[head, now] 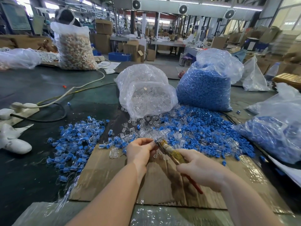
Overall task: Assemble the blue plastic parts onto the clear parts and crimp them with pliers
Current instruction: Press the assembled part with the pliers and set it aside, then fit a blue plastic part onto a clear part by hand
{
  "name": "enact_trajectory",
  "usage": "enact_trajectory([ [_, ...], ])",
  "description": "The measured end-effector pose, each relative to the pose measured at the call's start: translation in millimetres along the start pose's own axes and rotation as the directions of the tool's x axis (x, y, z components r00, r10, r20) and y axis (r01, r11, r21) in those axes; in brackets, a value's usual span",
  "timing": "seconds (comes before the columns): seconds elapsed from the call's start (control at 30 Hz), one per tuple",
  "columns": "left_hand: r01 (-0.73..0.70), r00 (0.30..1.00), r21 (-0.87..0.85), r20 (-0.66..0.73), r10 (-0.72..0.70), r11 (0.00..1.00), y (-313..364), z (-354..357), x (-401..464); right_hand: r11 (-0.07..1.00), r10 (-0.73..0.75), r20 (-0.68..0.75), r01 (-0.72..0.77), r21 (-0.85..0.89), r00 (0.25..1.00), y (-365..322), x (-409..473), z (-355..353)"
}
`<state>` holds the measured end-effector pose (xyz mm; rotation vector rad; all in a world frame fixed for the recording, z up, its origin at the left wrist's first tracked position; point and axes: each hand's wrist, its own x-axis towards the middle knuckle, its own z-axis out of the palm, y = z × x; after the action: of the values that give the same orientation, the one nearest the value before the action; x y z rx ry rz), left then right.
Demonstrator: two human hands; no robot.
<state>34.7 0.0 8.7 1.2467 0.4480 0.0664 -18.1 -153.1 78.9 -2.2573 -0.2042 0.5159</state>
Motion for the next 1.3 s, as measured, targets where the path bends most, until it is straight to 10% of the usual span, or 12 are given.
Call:
enact_trajectory([
  [1.3,-0.033,0.999,0.068,0.024,0.032,0.997,15,13,-15,0.992,0.025,-0.061,-0.032,-0.123,0.998,-1,-2,3],
])
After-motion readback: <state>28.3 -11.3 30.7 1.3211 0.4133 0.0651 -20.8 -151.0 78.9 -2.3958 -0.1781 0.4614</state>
